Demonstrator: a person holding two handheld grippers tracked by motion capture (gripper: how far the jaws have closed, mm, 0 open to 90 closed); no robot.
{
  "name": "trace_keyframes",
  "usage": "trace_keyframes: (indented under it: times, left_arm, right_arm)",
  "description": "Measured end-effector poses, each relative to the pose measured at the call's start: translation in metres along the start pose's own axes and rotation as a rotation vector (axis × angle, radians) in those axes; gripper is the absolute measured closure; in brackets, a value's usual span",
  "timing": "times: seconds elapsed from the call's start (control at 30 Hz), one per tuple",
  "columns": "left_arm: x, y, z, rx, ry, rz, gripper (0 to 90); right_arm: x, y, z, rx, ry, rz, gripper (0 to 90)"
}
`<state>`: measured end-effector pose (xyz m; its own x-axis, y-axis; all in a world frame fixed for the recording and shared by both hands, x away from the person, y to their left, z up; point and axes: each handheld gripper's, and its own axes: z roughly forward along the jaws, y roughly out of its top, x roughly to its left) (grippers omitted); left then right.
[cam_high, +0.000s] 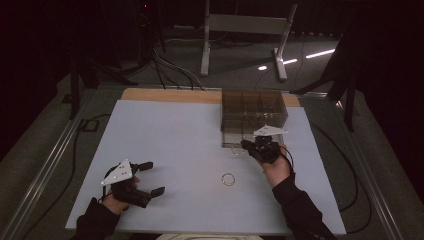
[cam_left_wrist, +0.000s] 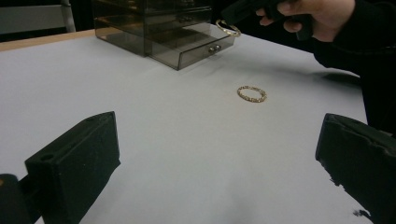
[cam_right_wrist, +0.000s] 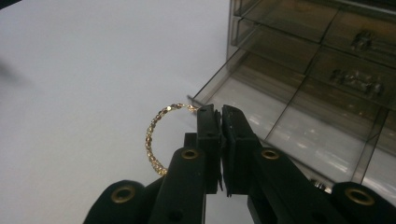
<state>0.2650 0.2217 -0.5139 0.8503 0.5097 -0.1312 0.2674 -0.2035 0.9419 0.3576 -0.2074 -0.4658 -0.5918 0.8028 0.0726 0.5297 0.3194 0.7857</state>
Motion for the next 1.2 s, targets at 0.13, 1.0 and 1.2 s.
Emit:
trace_keyframes:
  times: [0.13, 1.0, 1.2]
  left_arm:
    - [0.000, 0.000, 0.000, 0.000, -0.001, 0.003, 0.7]
    - [0.000, 0.000, 0.001, 0.001, -0.005, 0.001, 0.7]
    - [0.000, 0.000, 0.001, 0.003, -0.005, 0.002, 0.7]
  right_arm:
    - [-0.004, 0.006, 0.006, 0.004, -0.009, 0.010, 87.0]
    - [-0.029, 0.022, 0.054, 0.031, -0.064, 0.107, 86.9]
    - [-0.031, 0.020, 0.063, 0.045, -0.072, 0.122, 86.9]
